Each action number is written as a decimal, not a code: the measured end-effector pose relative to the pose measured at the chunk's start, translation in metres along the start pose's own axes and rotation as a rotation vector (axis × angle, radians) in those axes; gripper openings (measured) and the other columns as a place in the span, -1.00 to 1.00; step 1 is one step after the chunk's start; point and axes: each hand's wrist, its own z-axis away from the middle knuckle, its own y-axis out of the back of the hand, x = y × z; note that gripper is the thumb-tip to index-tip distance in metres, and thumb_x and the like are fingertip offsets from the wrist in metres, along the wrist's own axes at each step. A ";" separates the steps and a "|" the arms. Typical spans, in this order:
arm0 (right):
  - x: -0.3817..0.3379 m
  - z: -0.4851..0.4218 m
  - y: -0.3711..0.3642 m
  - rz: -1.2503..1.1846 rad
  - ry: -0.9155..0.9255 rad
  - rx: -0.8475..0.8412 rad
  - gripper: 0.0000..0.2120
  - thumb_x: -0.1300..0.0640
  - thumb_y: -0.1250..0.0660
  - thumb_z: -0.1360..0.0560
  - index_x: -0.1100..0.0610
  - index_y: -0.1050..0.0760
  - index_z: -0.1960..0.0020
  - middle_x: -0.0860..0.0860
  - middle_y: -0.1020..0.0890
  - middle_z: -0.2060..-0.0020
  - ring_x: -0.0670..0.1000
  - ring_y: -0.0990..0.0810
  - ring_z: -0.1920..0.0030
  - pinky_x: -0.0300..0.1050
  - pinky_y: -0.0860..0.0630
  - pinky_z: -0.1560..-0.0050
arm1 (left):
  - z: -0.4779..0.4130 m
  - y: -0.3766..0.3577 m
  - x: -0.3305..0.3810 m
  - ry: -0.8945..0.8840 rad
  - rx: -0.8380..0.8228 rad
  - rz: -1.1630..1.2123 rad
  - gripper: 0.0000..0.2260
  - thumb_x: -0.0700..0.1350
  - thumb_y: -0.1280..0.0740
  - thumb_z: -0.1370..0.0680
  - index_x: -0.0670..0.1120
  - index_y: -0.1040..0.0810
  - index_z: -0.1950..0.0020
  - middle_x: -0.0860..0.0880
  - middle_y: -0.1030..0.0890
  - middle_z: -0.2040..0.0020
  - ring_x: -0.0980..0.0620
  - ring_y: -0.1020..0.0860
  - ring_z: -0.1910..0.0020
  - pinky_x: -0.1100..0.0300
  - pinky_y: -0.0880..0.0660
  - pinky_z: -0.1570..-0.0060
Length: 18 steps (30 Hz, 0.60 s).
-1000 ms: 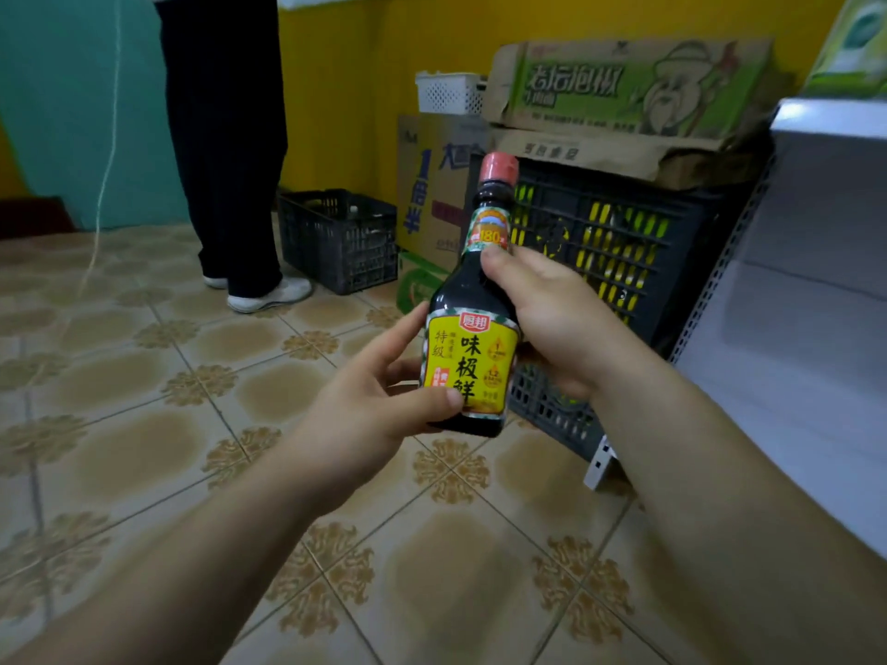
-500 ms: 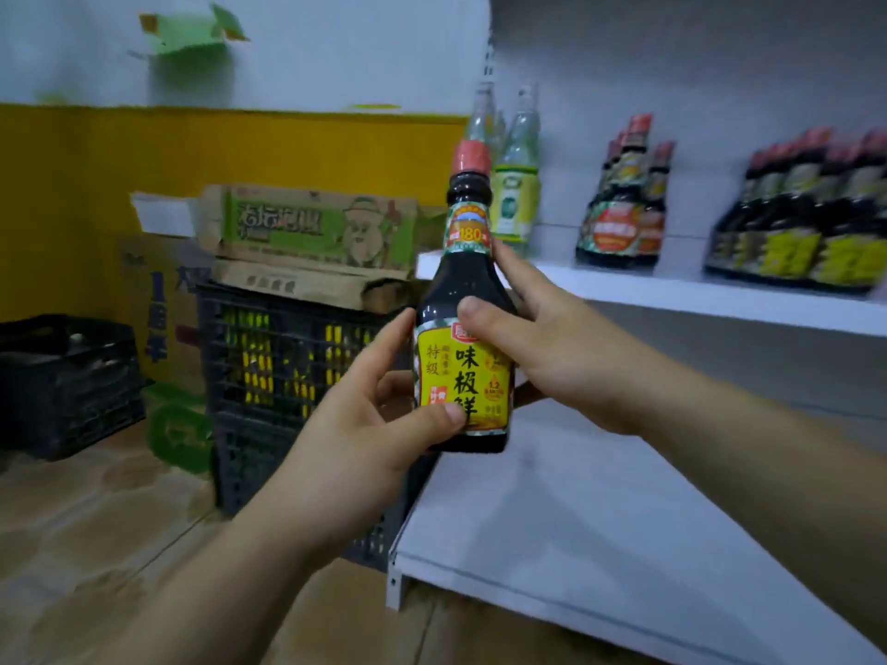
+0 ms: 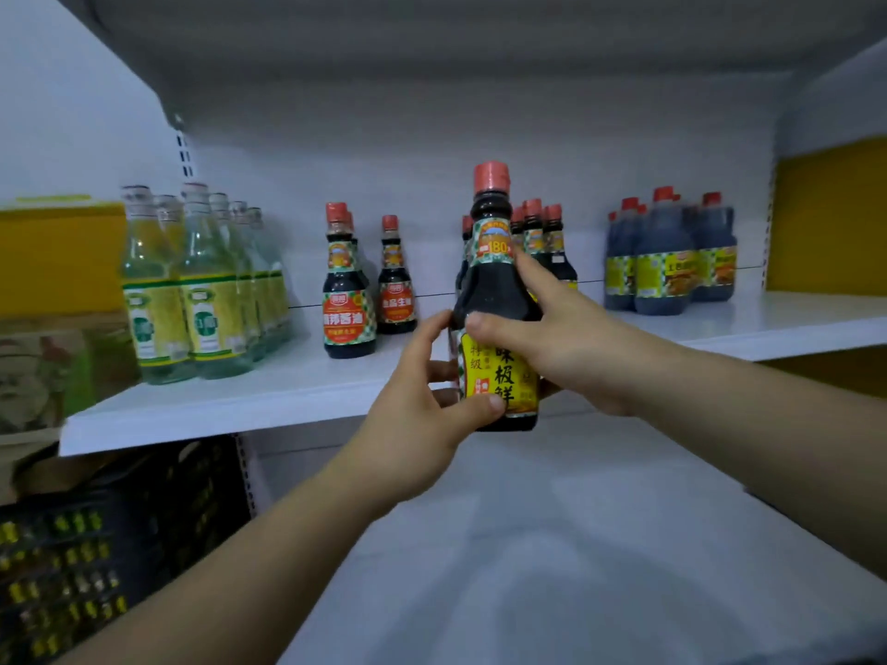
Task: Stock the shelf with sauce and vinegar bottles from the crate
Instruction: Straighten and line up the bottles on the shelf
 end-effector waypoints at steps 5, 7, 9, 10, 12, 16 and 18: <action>0.032 -0.032 0.055 -0.079 0.037 0.115 -0.46 0.09 -0.48 -0.43 -0.38 -0.37 -0.23 -0.11 -0.68 0.00 -0.01 -0.70 0.06 0.11 -0.65 0.16 | -0.070 -0.030 -0.009 0.004 -0.151 -0.043 -0.29 -0.13 -0.44 -0.46 0.34 -0.10 -0.38 0.12 -0.50 -0.15 0.21 -0.60 0.00 0.35 -0.54 0.13; 0.042 -0.048 0.077 -0.073 0.069 0.138 -0.38 0.14 -0.48 -0.43 -0.41 -0.32 -0.26 -0.14 -0.66 -0.06 -0.04 -0.68 -0.02 0.01 -0.64 0.08 | -0.095 -0.031 -0.014 0.031 -0.190 -0.135 -0.26 -0.03 -0.43 -0.46 0.33 -0.04 -0.43 0.09 -0.46 -0.27 0.18 -0.54 -0.16 0.34 -0.50 0.07; 0.051 -0.064 0.099 -0.026 0.080 0.163 -0.27 0.18 -0.48 -0.43 -0.38 -0.25 -0.36 -0.22 -0.65 -0.05 -0.14 -0.65 -0.05 -0.16 -0.62 0.06 | -0.117 -0.026 -0.023 0.052 -0.196 -0.402 -0.27 0.14 -0.36 -0.46 0.28 0.02 -0.49 0.03 -0.37 -0.40 0.08 -0.39 -0.32 0.24 -0.37 -0.12; 0.056 -0.072 0.110 0.007 0.080 0.173 -0.25 0.20 -0.48 -0.42 -0.35 -0.23 -0.39 -0.23 -0.64 -0.06 -0.17 -0.63 -0.07 -0.22 -0.59 0.05 | -0.127 -0.024 -0.029 0.073 -0.218 -0.568 -0.30 0.22 -0.30 -0.47 0.26 0.01 -0.50 0.03 -0.31 -0.45 0.04 -0.33 -0.38 0.21 -0.30 -0.19; 0.067 -0.086 0.128 0.050 0.070 0.193 -0.24 0.23 -0.47 -0.43 -0.33 -0.22 -0.40 -0.25 -0.60 -0.09 -0.22 -0.59 -0.08 -0.25 -0.53 0.04 | -0.139 -0.023 -0.041 0.145 -0.312 -0.888 -0.36 0.34 -0.15 -0.48 0.23 -0.03 -0.51 0.04 -0.21 -0.51 -0.02 -0.25 -0.44 0.09 -0.21 -0.34; 0.094 -0.104 0.151 0.082 0.020 0.219 -0.24 0.27 -0.47 -0.42 -0.31 -0.24 -0.39 -0.35 -0.54 -0.03 -0.37 -0.55 0.06 -0.41 -0.48 0.21 | -0.148 -0.029 -0.055 0.270 -0.438 -1.185 -0.32 0.48 0.13 -0.41 0.28 -0.04 -0.49 0.11 -0.09 -0.55 -0.10 -0.09 -0.51 -0.27 0.00 -0.39; 0.107 -0.110 0.159 0.104 0.016 0.221 -0.28 0.28 -0.47 -0.42 -0.40 -0.27 -0.26 -0.42 -0.54 0.05 -0.45 -0.53 0.11 -0.50 -0.45 0.31 | -0.149 -0.028 -0.059 0.284 -0.442 -1.164 -0.25 0.51 0.20 -0.32 0.31 -0.02 -0.48 0.14 -0.06 -0.55 -0.10 -0.06 -0.51 -0.27 -0.01 -0.40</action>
